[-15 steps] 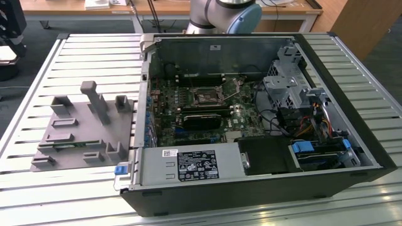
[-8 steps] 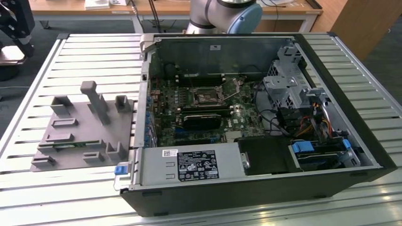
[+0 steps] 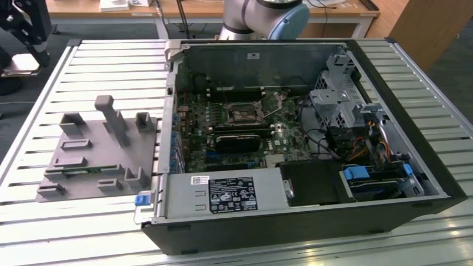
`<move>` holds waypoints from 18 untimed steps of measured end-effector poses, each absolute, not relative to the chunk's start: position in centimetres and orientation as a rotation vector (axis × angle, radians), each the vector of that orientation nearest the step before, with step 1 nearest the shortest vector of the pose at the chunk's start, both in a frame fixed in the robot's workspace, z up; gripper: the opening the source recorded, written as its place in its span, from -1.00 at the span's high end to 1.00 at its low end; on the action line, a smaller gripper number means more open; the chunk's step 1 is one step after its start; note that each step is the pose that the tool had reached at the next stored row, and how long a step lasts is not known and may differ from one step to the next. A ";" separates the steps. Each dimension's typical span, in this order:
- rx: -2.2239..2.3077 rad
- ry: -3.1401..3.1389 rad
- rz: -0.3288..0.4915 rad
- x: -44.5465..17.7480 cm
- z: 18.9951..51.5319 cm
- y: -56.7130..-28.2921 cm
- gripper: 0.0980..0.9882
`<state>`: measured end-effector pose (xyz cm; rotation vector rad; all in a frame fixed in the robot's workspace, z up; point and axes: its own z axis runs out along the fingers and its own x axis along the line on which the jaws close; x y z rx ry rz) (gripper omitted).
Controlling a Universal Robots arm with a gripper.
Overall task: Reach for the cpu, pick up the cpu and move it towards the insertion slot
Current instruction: 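Pick up the cpu and move it towards the insertion slot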
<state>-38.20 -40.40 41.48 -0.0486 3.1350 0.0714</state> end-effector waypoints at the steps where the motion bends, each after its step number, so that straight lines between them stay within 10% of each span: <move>1: -0.049 3.135 0.071 -38.0 41.5 -40.4 0.00; 18: -0.049 3.135 0.071 -36.1 41.5 -40.4 0.00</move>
